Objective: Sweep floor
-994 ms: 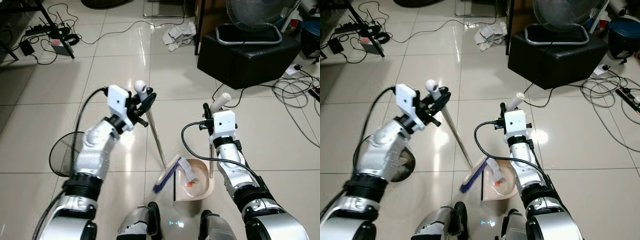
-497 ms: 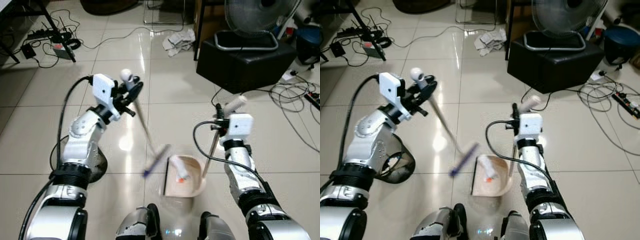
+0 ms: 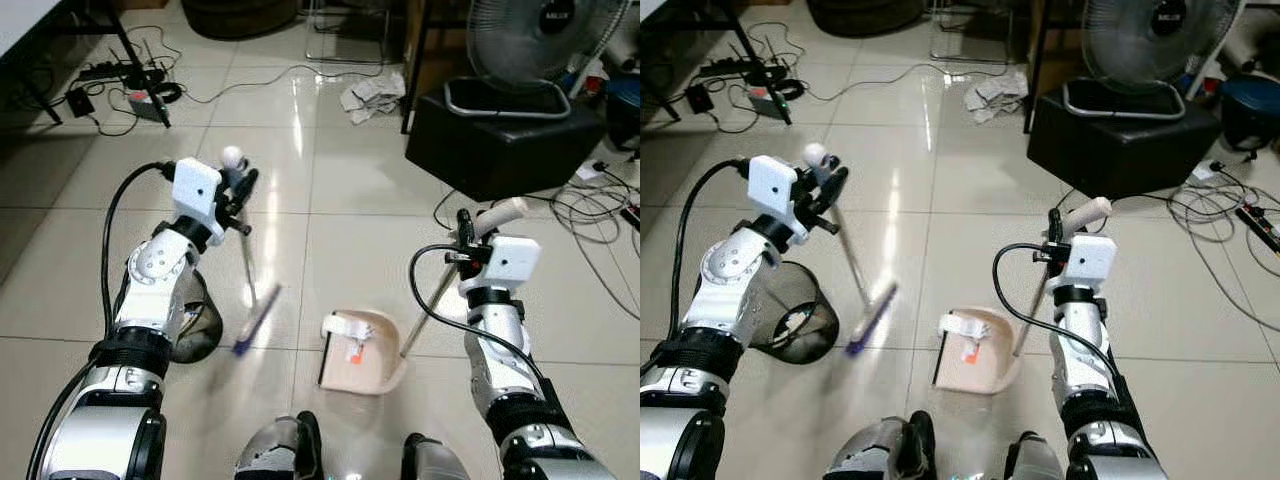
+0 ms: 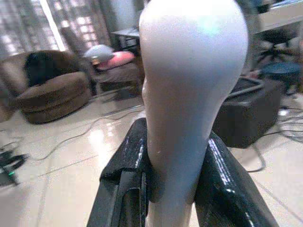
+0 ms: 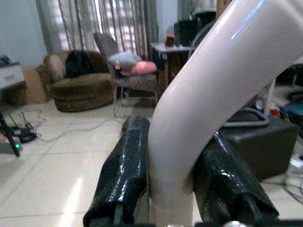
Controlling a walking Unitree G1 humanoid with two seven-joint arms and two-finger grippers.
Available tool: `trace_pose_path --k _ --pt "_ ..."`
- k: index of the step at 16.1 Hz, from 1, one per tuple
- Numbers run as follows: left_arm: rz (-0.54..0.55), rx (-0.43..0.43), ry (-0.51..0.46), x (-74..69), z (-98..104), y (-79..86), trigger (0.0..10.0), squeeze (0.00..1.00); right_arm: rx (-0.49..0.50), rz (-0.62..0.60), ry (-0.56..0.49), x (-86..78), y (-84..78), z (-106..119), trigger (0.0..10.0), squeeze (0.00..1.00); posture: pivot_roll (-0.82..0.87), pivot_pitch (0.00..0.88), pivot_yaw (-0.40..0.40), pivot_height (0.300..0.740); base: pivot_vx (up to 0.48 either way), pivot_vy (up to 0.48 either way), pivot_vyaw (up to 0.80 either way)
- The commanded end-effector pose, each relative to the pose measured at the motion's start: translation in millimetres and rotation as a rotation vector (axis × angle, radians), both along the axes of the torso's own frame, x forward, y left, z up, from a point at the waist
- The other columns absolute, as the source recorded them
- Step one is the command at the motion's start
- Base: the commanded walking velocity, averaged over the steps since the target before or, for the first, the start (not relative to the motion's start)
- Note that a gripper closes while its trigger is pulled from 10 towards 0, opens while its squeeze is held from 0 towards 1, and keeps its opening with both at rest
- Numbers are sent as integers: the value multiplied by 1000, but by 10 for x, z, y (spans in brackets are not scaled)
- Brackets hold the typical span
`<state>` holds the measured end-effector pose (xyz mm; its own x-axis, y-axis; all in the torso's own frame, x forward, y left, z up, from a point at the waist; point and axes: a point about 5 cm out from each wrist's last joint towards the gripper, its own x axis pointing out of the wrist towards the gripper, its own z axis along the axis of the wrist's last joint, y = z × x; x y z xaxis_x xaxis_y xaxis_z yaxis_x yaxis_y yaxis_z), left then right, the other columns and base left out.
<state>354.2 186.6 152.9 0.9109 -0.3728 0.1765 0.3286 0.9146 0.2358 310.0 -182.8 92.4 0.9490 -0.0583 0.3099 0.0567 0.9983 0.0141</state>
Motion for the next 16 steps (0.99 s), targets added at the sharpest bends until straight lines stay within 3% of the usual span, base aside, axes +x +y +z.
trace_pose_path --k 1,6,9,11,16 --pt "71 -3 12 -62 -122 96 10000 0 26 -18 -109 -24 -52 173 10000 0 33 74 93 740 0 0 0" --pt "103 -45 80 -252 -425 101 10000 0 45 -46 -225 -91 -203 442 10000 0 30 71 93 740 0 0 0" --pt "136 -38 130 -418 -590 83 10000 0 55 8 -315 -70 -190 875 10000 0 18 64 93 740 0 0 0" --pt "151 -29 133 -468 -592 75 10000 0 62 13 -322 -55 -180 1009 10000 0 18 63 92 740 0 0 0" --pt "220 -31 110 -672 -567 110 10000 0 257 32 -418 40 -194 1679 10000 0 29 54 82 740 0 0 0"
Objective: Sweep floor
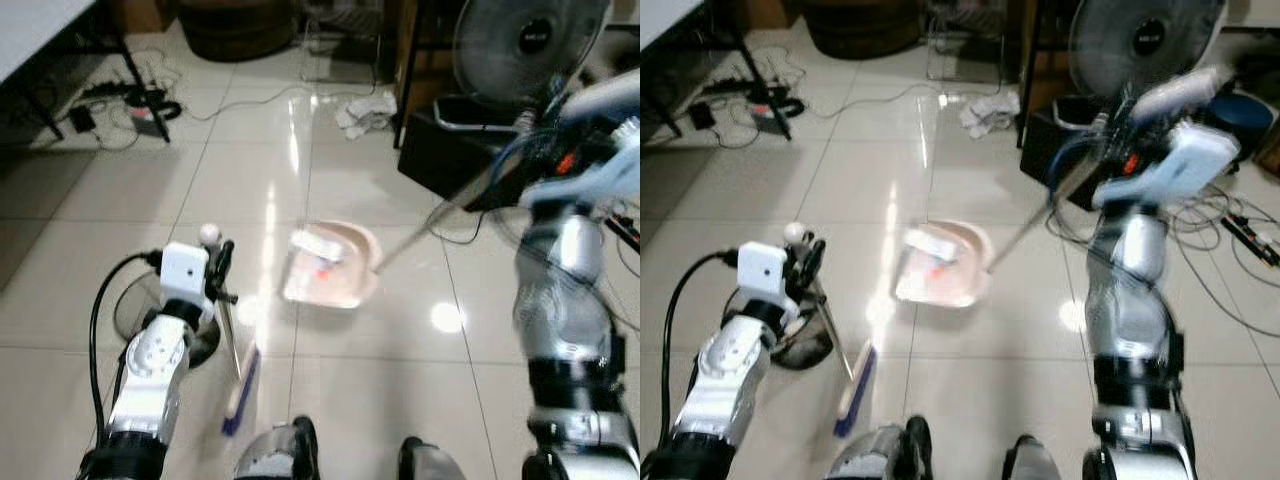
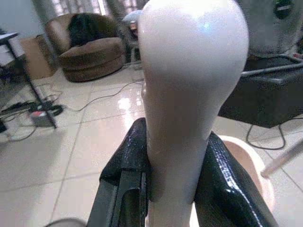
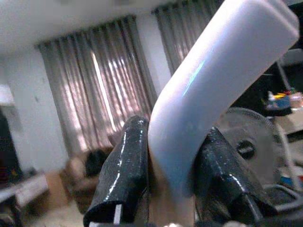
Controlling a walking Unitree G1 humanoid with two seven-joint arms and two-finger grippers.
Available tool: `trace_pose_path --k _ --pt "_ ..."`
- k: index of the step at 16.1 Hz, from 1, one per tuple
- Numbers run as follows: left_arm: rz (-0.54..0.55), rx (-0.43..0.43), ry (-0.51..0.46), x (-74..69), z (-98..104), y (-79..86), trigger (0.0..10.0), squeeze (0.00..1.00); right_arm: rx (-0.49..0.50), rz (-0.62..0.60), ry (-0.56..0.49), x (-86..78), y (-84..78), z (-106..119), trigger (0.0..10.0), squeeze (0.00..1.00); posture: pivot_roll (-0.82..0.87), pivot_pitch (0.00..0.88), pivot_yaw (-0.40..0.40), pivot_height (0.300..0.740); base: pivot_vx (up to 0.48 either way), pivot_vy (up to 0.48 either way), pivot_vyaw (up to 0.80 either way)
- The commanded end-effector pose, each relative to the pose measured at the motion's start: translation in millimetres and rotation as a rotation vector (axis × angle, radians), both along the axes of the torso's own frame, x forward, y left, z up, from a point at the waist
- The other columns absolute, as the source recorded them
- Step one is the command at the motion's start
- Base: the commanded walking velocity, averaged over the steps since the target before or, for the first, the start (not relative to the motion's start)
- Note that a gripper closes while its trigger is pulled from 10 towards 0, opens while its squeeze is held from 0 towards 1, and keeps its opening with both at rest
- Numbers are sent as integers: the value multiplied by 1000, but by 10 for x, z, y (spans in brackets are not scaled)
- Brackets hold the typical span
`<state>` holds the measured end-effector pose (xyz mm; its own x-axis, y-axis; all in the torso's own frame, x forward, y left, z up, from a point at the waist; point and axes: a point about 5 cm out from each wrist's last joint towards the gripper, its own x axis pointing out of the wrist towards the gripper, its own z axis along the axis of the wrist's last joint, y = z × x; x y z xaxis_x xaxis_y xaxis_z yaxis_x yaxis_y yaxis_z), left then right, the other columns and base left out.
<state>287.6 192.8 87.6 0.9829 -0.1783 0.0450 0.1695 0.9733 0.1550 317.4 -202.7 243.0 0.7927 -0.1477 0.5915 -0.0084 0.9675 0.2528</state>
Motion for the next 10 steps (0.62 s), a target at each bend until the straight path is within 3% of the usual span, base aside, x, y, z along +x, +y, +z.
trace_pose_path --k 1,4,10 --pt "25 22 -39 -13 98 49 10000 0 40 13 -78 -34 -4 217 10000 0 29 53 81 740 0 0 581" --pt "37 24 -50 -33 168 19 10000 0 77 20 -84 -32 -35 347 10000 0 31 50 76 740 0 0 800" --pt "33 40 -39 -50 194 -3 10000 0 119 19 -59 -24 -68 360 10000 0 38 43 75 740 0 0 800"
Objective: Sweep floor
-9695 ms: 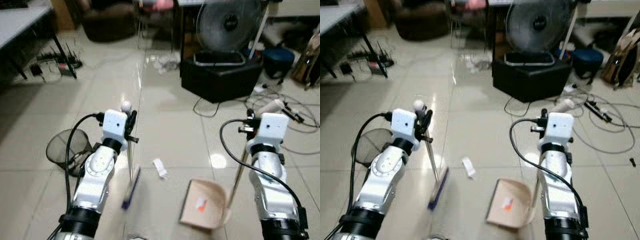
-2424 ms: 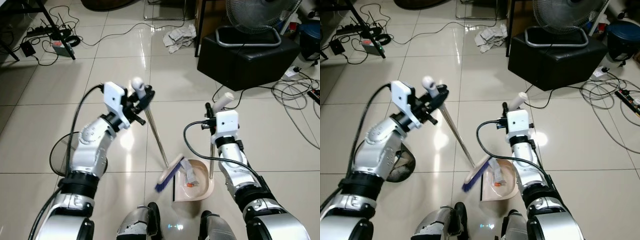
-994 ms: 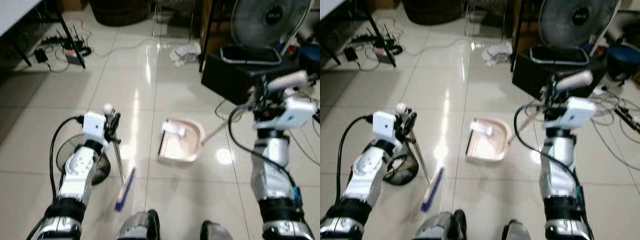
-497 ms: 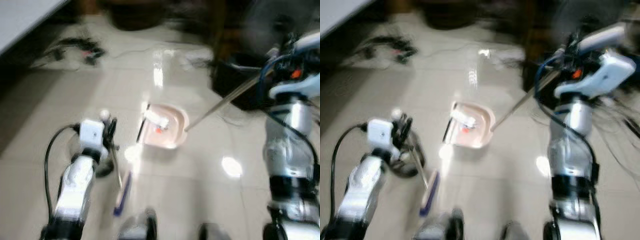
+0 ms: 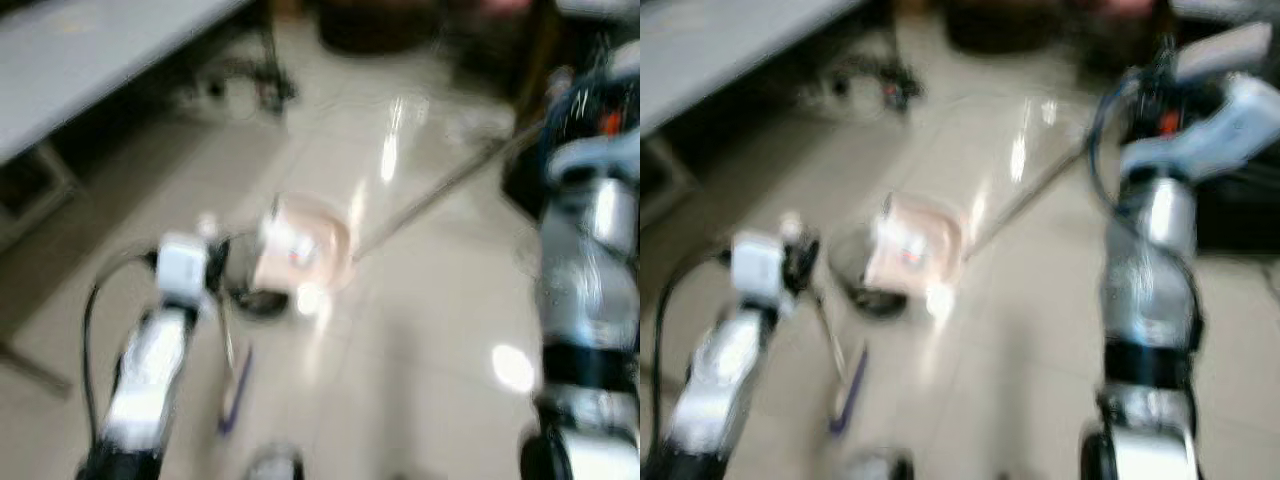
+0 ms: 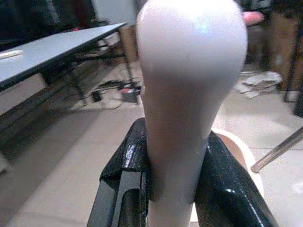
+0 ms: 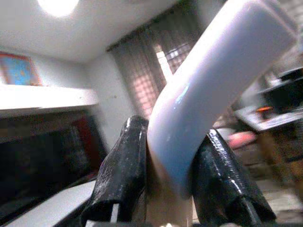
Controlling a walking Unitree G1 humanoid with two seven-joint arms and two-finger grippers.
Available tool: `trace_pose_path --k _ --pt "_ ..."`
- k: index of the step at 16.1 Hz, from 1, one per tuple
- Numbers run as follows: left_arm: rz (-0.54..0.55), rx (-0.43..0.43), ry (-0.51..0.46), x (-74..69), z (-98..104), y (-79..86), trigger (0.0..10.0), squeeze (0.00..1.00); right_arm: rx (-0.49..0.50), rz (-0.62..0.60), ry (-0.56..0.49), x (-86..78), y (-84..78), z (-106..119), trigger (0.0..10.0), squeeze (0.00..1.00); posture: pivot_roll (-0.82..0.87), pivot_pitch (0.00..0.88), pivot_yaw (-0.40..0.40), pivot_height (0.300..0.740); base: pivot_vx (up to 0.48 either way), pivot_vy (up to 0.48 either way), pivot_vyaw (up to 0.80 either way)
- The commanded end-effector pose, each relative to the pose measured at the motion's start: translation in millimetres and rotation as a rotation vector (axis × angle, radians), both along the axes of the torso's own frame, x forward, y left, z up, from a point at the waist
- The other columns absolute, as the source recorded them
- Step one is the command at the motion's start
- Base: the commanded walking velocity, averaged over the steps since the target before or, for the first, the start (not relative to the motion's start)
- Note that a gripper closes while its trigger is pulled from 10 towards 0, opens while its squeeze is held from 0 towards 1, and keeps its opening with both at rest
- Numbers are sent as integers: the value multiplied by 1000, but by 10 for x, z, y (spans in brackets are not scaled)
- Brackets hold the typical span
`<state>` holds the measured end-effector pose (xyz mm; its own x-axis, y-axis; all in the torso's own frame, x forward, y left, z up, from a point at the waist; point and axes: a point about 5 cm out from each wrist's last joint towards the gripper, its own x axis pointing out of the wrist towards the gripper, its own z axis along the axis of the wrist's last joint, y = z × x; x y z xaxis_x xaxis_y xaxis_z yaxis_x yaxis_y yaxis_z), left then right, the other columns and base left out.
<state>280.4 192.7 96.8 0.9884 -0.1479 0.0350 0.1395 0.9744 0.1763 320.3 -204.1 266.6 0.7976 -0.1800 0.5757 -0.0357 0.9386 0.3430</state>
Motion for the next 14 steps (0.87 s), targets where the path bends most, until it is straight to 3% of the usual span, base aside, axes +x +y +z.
trace_pose_path --k 1,3,5,14 --pt "4 19 -43 24 108 10 10000 0 29 -13 -56 -53 -59 122 10000 0 41 42 74 740 0 0 800" --pt "14 16 -46 32 124 26 10000 0 31 -19 -48 -46 -69 114 10000 0 42 42 71 740 0 0 800" --pt "30 4 -46 47 132 24 10000 0 29 -39 -38 -42 -81 90 10000 0 35 40 67 740 0 0 0" --pt "32 -20 -29 55 86 -56 10000 0 36 -72 -1 -33 -109 2 10000 0 21 26 57 740 325 0 0"
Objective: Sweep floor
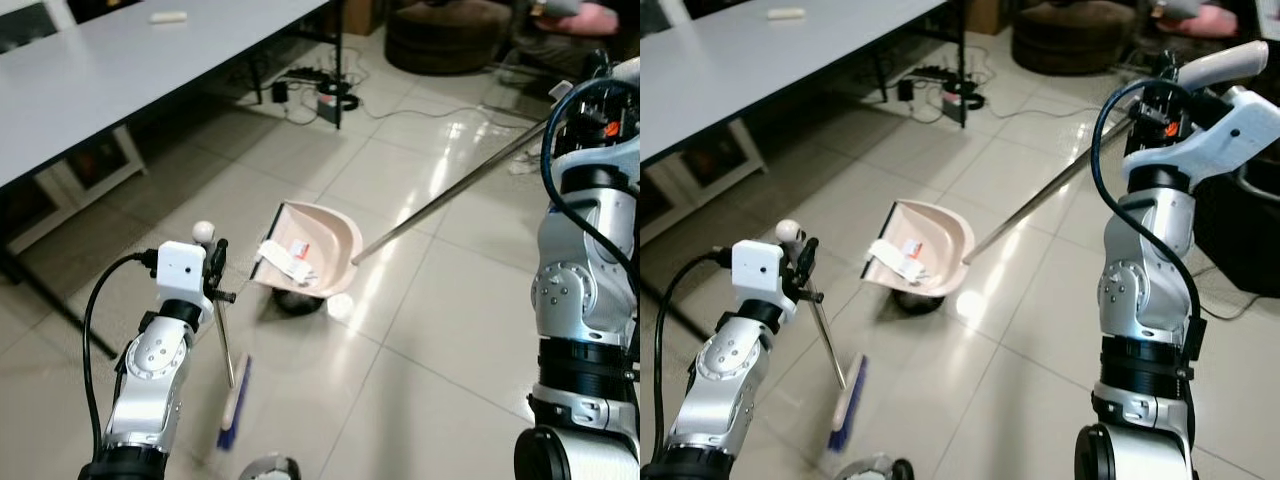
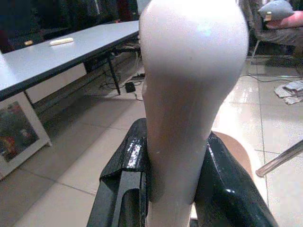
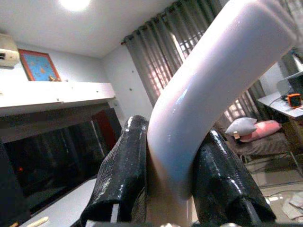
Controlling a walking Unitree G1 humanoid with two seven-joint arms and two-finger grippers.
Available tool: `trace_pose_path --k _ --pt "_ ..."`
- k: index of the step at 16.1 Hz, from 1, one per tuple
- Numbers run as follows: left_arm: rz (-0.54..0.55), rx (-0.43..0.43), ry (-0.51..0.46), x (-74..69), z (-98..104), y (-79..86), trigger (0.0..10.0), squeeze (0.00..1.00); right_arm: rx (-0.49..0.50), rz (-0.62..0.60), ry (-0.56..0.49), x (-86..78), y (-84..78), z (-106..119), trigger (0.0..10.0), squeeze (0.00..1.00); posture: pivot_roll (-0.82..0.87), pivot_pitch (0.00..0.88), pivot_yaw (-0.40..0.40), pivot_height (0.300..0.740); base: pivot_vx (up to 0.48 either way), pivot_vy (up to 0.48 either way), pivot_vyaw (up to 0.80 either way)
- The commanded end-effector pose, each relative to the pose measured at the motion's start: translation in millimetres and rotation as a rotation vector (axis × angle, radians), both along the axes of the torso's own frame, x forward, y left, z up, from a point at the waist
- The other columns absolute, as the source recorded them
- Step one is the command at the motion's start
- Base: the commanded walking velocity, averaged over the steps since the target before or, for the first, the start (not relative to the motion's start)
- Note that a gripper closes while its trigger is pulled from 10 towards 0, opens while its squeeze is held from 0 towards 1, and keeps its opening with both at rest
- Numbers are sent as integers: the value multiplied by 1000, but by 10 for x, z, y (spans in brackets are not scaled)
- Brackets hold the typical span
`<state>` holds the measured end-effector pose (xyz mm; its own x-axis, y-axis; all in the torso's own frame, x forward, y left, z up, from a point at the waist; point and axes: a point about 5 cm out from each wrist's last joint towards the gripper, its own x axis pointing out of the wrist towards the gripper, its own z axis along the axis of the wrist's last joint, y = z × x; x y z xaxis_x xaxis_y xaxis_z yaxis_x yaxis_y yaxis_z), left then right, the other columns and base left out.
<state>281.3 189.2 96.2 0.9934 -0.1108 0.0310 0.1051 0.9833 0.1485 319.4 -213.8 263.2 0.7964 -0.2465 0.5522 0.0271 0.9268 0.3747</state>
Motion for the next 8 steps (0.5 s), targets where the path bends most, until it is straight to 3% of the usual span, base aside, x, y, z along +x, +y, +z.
trace_pose_path --k 1,8 --pt "0 7 -38 47 90 -26 10000 0 -5 -4 -13 -24 10 15 10000 0 22 26 49 740 394 0 0" --pt "16 4 -39 35 80 -25 10000 0 -21 3 0 7 0 8 10000 0 24 32 32 740 392 0 0"
